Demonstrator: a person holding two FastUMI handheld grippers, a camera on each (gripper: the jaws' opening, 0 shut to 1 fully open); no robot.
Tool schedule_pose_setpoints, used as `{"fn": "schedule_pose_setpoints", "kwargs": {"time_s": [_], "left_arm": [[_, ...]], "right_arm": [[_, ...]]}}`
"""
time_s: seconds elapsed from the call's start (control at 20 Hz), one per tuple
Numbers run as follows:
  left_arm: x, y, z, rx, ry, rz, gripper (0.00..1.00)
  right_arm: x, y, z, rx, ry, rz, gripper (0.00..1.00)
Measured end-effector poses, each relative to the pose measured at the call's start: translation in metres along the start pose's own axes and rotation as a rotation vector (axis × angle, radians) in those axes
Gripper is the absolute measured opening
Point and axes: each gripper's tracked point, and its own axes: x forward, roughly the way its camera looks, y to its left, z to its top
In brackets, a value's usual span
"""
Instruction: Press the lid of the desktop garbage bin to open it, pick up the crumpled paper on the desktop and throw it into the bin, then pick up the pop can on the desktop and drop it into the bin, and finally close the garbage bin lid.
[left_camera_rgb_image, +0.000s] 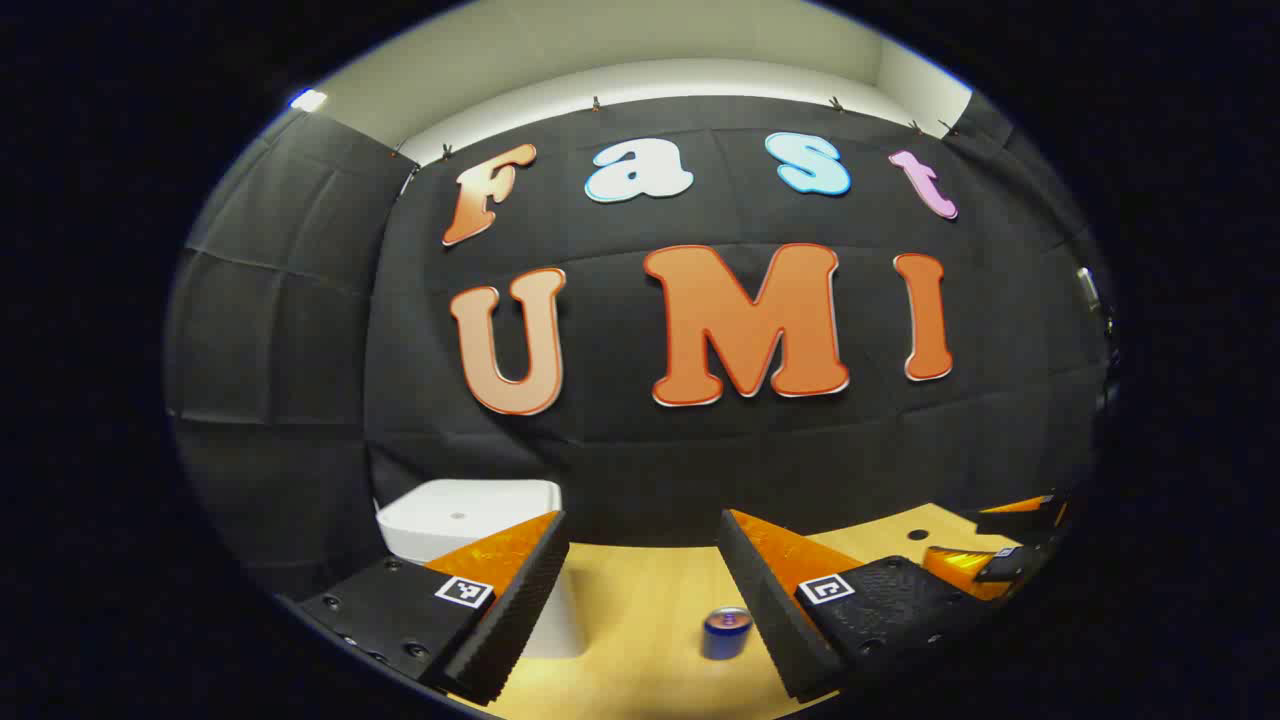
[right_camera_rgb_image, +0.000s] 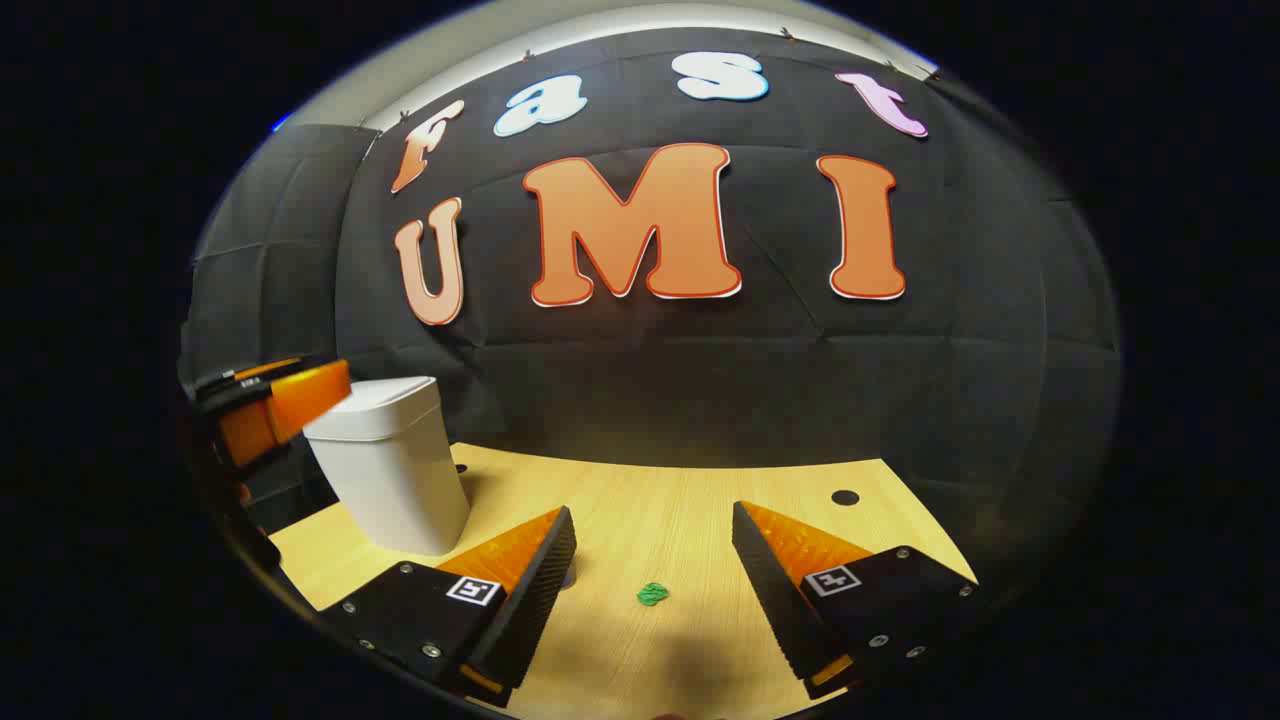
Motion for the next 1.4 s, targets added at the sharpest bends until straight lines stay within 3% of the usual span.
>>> {"fn": "schedule_pose_setpoints", "kwargs": {"time_s": [0.05,0.1,0.3,0.45,0.8,0.9,1.05,1.2,1.4], "left_arm": [[0.007,0.023,0.01,0.008,-0.023,0.036,0.98],[0.017,0.044,0.018,0.006,-0.038,0.059,0.95],[0.061,0.116,0.027,0.02,-0.037,0.114,0.76],[0.084,0.146,0.021,-0.009,-0.006,0.126,0.6],[0.067,0.121,0.025,-0.122,-0.015,0.068,0.58],[0.049,0.101,0.024,-0.157,-0.035,0.039,0.75],[0.031,0.068,0.013,-0.134,-0.039,-0.016,0.86],[0.022,0.048,0.002,-0.124,-0.023,-0.052,0.94],[0.018,0.039,-0.011,-0.131,0.007,-0.075,0.93]], "right_arm": [[0.003,-0.002,0.003,-0.005,-0.006,-0.014,0.94],[0.004,-0.004,0.005,-0.003,-0.014,-0.03,0.94],[0.009,0.002,0.014,0.01,-0.029,-0.078,0.94],[0.011,0.006,0.02,-0.008,-0.038,-0.106,0.94],[0.003,0.009,0.026,-0.01,-0.057,-0.143,0.94],[-0.001,0.013,0.029,-0.008,-0.068,-0.141,0.94],[-0.002,0.02,0.028,-0.007,-0.066,-0.122,0.94],[-0.004,0.024,0.03,-0.01,-0.07,-0.117,0.94],[-0.006,0.026,0.033,-0.009,-0.079,-0.116,0.94]]}}
